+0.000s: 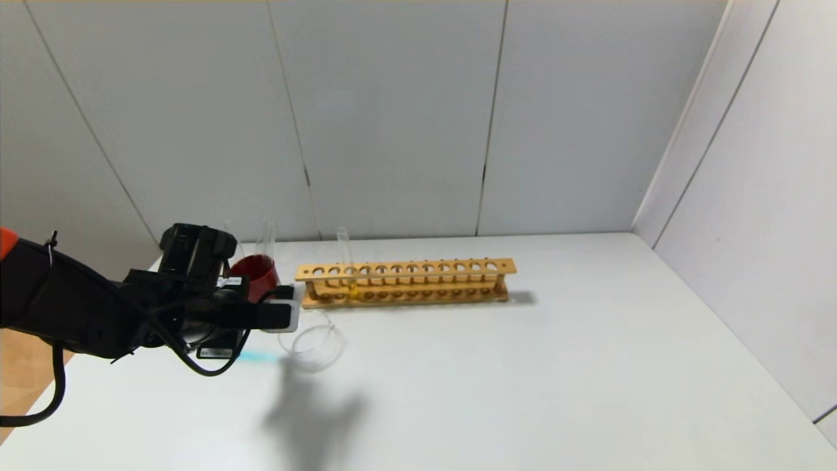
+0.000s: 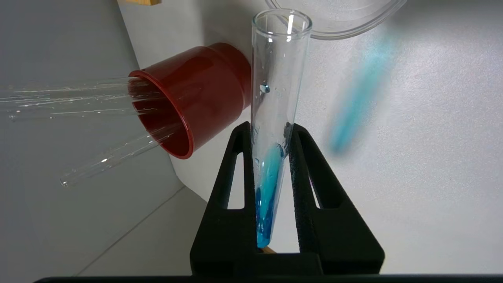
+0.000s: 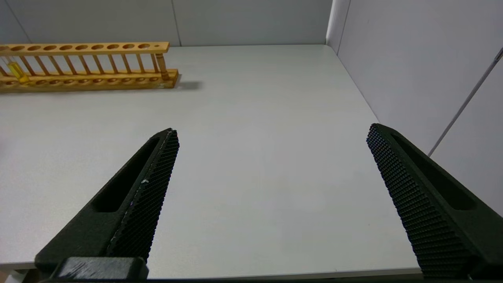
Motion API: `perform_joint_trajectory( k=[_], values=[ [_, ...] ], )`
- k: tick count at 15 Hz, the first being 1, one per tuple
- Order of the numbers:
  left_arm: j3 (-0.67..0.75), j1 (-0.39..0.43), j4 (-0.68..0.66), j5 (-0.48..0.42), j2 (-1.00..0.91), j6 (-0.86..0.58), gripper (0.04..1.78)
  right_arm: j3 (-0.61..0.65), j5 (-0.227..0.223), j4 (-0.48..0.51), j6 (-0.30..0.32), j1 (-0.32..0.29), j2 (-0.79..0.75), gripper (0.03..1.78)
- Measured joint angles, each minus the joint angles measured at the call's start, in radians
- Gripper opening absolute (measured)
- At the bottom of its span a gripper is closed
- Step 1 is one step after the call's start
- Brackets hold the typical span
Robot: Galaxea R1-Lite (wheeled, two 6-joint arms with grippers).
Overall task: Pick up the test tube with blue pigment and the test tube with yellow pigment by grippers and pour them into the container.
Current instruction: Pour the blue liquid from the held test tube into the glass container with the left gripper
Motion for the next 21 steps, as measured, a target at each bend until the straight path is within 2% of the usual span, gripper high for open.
perform_joint_trajectory(
  k=[5, 9, 21],
  values=[
    [-0.012, 0.000, -0.001, 0.002, 0.006, 0.044, 0.32, 0.000, 0.000, 0.000, 0.000, 0.000, 0.000, 1.75],
    [-0.023, 0.000, 0.000, 0.054, 0.009, 0.078, 0.32, 0.000, 0.000, 0.000, 0.000, 0.000, 0.000, 1.75],
    [-0.064, -0.010, -0.012, 0.056, 0.058, 0.081, 0.32, 0.000, 0.000, 0.000, 0.000, 0.000, 0.000, 1.75]
  ],
)
